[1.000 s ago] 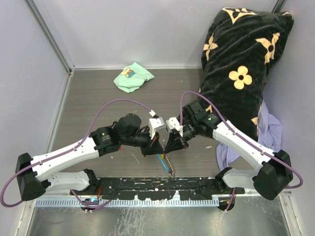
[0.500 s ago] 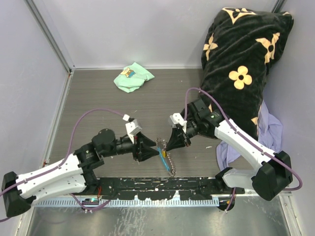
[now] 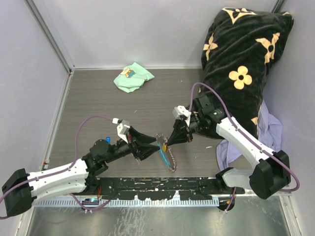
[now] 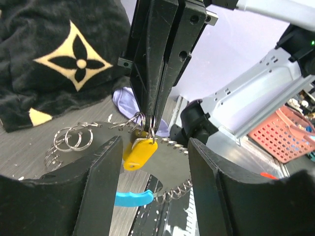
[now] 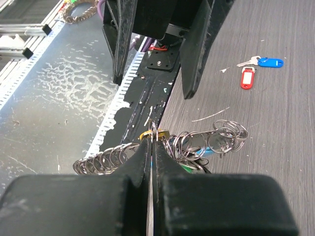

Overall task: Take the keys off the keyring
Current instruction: Remove the key from the keyring.

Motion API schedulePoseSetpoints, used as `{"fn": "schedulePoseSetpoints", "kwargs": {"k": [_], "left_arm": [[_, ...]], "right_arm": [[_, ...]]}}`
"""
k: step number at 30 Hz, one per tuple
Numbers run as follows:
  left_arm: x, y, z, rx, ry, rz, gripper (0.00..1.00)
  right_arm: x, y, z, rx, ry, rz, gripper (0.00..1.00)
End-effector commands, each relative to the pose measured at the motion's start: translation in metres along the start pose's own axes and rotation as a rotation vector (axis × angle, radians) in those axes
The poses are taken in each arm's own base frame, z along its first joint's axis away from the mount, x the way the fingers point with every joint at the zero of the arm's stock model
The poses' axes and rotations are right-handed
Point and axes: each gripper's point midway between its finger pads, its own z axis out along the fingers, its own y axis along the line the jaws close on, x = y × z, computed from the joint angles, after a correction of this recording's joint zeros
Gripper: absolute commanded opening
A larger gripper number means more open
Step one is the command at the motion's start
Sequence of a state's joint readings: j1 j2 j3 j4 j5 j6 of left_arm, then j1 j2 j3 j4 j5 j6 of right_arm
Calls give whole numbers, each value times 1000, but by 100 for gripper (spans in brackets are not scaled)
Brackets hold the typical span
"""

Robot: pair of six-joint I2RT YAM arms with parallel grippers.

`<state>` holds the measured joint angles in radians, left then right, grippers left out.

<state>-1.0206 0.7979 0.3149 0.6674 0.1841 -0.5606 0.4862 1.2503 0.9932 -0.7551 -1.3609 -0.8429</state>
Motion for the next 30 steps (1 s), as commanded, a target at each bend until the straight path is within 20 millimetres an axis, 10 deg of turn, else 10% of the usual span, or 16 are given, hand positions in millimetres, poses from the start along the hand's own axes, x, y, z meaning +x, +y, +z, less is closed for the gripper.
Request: {"fn": "schedulePoseSetpoints", "kwargs": {"k": [1, 30], "left_arm": [[-41, -8, -1, 11, -187, -31, 57], [-26, 6, 40, -270, -8, -89, 37]], "right_arm": [[-24, 2, -8, -15, -80, -44, 1], [-21, -7, -20, 37, -94, -33, 1]]}}
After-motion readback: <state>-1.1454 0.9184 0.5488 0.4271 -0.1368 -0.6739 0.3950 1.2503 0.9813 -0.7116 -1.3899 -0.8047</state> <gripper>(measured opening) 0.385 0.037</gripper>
